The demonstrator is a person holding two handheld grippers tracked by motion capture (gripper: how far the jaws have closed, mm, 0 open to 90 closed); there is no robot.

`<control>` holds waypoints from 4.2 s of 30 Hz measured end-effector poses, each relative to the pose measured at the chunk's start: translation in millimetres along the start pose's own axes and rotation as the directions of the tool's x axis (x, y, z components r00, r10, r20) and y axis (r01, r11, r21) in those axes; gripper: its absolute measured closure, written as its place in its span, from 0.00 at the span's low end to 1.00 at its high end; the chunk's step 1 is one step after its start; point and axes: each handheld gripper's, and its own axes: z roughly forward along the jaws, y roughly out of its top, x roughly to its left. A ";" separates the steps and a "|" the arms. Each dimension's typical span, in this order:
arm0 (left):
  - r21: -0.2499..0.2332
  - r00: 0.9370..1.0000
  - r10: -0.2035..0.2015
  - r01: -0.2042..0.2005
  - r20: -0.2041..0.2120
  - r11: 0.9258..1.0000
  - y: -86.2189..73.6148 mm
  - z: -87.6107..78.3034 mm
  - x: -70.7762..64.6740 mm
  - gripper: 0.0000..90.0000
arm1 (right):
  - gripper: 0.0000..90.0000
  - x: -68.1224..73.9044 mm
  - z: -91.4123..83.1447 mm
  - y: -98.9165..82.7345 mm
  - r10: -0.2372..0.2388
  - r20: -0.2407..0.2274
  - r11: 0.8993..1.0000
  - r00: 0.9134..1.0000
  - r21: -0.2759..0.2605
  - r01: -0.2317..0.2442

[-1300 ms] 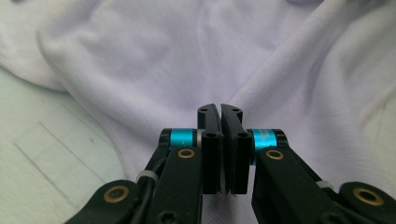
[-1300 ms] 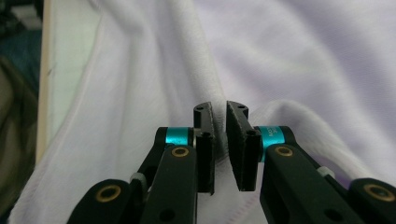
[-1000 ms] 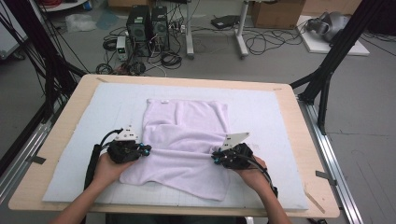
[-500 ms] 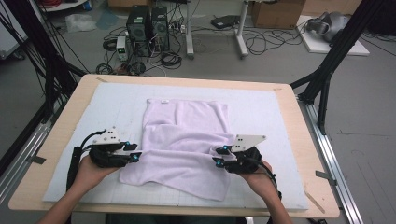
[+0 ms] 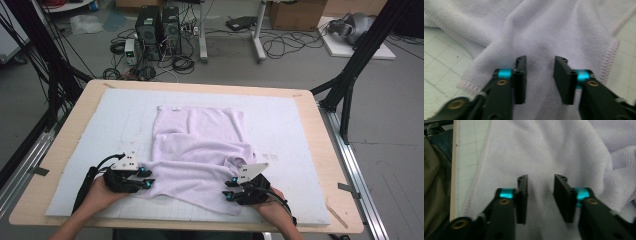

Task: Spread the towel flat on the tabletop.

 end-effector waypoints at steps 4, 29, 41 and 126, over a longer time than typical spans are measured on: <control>0.008 1.000 0.005 -0.005 0.004 1.000 1.1 0.0 -4.5 0.96 | 0.96 -0.3 0.4 0.9 -0.006 -0.025 1.000 1.000 0.001 0.006; -0.088 0.997 0.065 -0.062 0.036 0.994 2.9 -32.4 -48.1 0.65 | 0.69 31.5 -55.5 9.4 -0.020 -0.045 0.994 0.999 -0.108 0.016; -0.002 0.998 0.046 -0.046 0.034 0.999 0.4 1.9 -27.2 0.96 | 0.95 4.0 -2.5 4.4 -0.038 0.054 0.999 0.998 0.030 0.037; -0.068 0.999 -0.033 0.030 -0.040 0.997 -28.6 -47.0 -45.6 0.98 | 0.97 18.7 -25.5 -3.7 -0.031 -0.063 0.999 0.998 -0.017 0.030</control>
